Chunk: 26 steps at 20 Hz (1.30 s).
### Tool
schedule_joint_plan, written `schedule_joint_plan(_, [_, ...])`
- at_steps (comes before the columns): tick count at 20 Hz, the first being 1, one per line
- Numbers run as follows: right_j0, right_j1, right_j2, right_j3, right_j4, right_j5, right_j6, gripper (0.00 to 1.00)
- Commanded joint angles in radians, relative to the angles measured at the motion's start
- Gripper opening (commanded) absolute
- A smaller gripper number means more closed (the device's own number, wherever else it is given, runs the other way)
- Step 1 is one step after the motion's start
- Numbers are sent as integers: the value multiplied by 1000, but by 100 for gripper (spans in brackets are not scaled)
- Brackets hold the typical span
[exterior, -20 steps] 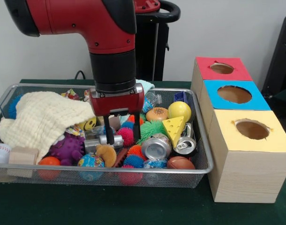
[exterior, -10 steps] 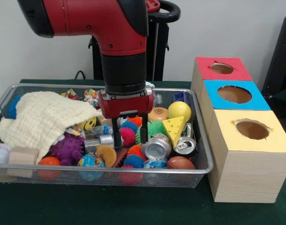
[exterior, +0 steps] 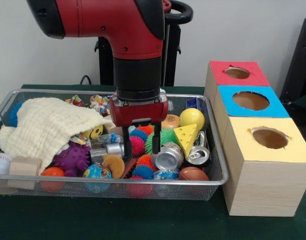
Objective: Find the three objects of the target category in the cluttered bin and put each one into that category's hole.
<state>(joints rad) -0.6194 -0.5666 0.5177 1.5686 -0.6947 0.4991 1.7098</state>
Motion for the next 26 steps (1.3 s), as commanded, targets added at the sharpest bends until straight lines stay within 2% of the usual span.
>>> schedule_joint_plan(1, [8, -30, -48, -61, -53, -4, -16, 100])
schedule_joint_plan(7, [5, -9, -55, -93, -67, -8, -26, 100])
schedule_joint_plan(13, [3, -23, -66, -106, -72, 5, -46, 100])
schedule_joint_plan(17, [-7, 4, -67, -125, -62, 44, -78, 100])
schedule_joint_plan(21, [-23, 49, -62, -128, -60, 39, -98, 100])
schedule_joint_plan(26, [-26, 62, -68, -136, -69, 32, -106, 100])
